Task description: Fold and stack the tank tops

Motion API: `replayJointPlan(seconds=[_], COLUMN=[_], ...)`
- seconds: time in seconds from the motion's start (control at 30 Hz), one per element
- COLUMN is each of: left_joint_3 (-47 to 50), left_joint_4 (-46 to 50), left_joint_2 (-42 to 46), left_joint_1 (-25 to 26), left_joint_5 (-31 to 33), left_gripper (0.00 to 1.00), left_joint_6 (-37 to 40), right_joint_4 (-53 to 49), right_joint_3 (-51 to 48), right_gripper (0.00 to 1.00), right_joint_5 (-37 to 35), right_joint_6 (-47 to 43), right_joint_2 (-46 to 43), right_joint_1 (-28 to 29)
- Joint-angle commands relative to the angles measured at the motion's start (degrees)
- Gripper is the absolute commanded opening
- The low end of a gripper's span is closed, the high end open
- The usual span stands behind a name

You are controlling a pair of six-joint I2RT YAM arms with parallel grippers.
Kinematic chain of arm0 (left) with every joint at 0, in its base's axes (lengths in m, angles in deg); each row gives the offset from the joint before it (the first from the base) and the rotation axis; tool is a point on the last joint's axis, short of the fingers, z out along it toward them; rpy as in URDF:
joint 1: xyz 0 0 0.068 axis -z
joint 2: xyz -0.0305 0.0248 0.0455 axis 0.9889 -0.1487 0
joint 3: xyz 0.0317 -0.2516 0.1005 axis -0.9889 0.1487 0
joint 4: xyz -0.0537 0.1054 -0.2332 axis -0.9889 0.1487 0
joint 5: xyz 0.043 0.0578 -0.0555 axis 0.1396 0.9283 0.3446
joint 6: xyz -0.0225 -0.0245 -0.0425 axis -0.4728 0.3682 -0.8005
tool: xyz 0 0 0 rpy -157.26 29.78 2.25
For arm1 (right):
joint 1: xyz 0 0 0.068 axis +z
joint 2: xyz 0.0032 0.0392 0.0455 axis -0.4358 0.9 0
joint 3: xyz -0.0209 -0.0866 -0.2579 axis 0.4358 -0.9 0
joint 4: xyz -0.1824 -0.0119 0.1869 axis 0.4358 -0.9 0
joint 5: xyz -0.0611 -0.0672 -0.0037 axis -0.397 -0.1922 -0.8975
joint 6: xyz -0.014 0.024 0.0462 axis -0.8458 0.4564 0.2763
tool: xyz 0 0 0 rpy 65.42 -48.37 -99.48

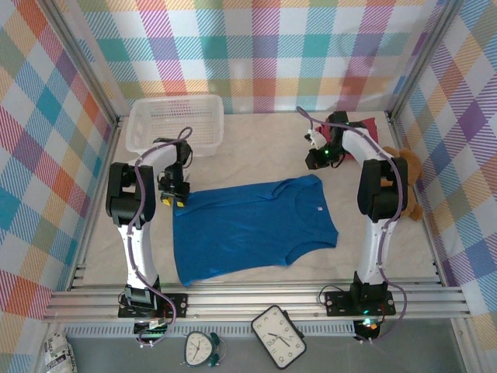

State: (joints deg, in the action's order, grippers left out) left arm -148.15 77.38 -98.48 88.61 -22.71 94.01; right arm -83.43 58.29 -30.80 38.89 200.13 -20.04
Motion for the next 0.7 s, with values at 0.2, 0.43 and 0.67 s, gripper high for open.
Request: replayJointPlan(seconds=[0.2,0.43,0.67], left_joint_3=[-10.18,-11.71,-10.64], left_joint_4=[4.23,4.55,4.15], left_joint_2=[-5.84,-5.54,-2.87], left_joint_1=[-2.15,-2.06,-2.05], left_joint_5=[7.46,3.98,-0.05], left_gripper=[0.35,0.34,0.35], left_joint_6=[1.58,1.62,1.36], right_joint_4=[1.62,-2.74,-8.51], right_joint_3=[-4.24,2.66,5.81], right_gripper=[0.25,0.34,0.43], right_joint_5=[-3.44,-1.23,-2.86], right_joint_6=[0.42,0.46,-0.49], right_joint_2=[-1.78,3.37,7.29], right_joint_1=[-0.02,0.25,0.81])
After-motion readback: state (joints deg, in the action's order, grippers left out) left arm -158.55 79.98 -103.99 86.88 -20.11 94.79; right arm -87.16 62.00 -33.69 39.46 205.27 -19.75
